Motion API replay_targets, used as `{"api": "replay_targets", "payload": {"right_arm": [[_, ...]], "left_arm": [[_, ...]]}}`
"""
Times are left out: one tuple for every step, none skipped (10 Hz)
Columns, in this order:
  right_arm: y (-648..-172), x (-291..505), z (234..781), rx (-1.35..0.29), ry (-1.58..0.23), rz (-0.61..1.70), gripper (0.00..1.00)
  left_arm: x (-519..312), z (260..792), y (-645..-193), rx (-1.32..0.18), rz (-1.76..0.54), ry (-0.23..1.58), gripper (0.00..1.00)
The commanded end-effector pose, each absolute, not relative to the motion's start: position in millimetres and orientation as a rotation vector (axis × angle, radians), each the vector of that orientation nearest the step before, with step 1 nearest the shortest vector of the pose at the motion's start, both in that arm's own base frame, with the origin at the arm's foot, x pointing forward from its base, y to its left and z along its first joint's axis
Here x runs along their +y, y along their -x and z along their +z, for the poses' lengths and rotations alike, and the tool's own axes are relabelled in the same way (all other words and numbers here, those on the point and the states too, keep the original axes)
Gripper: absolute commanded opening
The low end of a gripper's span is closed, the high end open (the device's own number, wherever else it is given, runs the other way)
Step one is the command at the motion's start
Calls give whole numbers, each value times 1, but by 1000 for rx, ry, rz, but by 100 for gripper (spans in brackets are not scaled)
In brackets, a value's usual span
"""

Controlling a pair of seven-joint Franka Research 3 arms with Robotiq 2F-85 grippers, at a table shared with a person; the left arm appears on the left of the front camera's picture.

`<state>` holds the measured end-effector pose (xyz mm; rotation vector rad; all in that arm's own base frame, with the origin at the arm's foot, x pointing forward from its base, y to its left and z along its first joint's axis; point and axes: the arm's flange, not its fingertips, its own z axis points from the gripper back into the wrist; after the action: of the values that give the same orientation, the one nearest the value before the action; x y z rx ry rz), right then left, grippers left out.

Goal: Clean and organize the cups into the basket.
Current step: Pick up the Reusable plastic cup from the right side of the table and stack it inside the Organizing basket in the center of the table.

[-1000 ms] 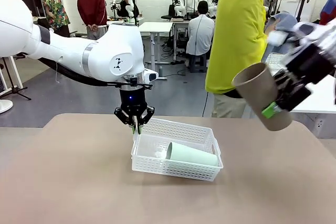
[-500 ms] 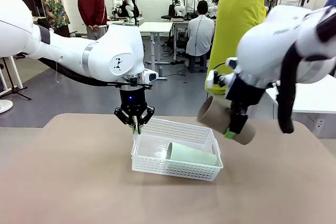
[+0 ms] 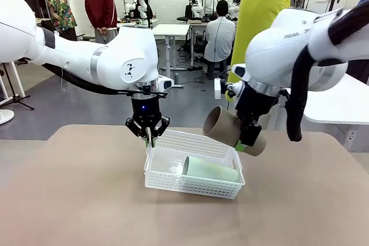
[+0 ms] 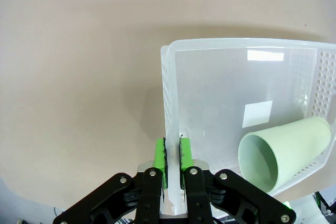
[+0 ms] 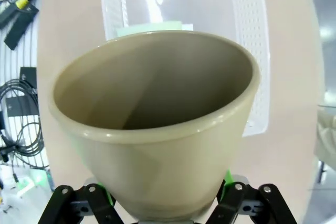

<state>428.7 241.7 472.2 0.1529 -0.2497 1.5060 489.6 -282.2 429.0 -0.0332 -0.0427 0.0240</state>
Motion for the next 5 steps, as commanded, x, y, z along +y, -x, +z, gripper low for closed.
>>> {"api": "replay_targets", "payload": {"right_arm": [[-430,259,466,-196,-69,1413,0],[-430,259,466,-196,-69,1413,0],[-430,259,466,-196,-69,1413,0],[-430,259,466,-196,-69,1413,0],[-430,259,466,-196,-69,1413,0]], "left_arm": [[-282,428,-488,-41,21,30,0],[-282,428,-488,-41,21,30,0],[-282,428,-488,-41,21,30,0],[-282,428,-488,-41,21,30,0],[-282,428,-488,-41,21,30,0]]}}
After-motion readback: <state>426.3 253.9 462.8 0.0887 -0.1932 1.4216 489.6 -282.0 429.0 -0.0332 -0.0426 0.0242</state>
